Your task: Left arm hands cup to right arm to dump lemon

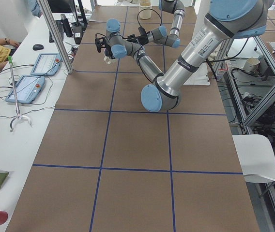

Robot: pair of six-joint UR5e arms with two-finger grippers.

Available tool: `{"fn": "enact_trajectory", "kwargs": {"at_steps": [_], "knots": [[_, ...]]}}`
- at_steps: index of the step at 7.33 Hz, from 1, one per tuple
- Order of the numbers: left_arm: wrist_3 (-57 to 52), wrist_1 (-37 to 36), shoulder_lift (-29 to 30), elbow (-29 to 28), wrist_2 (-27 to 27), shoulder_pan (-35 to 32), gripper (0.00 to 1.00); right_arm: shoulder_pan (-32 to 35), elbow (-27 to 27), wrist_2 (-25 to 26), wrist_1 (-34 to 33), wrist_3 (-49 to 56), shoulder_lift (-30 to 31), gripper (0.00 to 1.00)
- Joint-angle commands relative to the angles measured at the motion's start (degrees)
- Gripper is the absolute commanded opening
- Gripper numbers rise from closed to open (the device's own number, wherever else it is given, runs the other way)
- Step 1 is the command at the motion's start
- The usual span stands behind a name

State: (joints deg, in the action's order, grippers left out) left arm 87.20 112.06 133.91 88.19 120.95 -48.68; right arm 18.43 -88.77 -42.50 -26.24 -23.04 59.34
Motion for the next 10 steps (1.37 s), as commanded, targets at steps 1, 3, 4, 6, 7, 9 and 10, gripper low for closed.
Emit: {"fn": "enact_trajectory", "kwargs": {"at_steps": [1,3,4,6,7,9,10], "knots": [[-2.1,0.0,-0.8,0.1,-1.0,-0.2,0.00,7.3,-0.1,-7.5,-6.5,-8.5,-0.1,0.98],[-5.3,-0.3,-1.9,0.2,-1.1,-0.8,0.00,14.9,-0.2,-20.0,-14.8,-12.6,0.2,0.99],[-6.6,-0.6,-2.7,0.1,-1.1,-1.5,0.00,18.4,-0.3,-25.7,-19.1,-15.0,0.1,0.99],[-12.5,-0.9,-5.8,0.4,-0.9,-3.3,0.00,25.7,-0.3,-43.4,-21.5,-18.7,0.5,1.00],[-15.3,-0.9,-7.7,0.8,-0.8,-4.3,0.00,30.7,-1.0,-56.1,-27.5,-18.8,0.6,1.00],[-20.8,-0.9,-12.2,2.3,-0.8,-6.2,0.00,35.6,-5.2,-65.0,-37.1,-18.7,3.0,0.99],[-24.7,-0.9,-15.1,3.6,-0.8,-7.0,0.00,38.4,-6.2,-69.3,-40.6,-18.3,4.2,0.99]]}}
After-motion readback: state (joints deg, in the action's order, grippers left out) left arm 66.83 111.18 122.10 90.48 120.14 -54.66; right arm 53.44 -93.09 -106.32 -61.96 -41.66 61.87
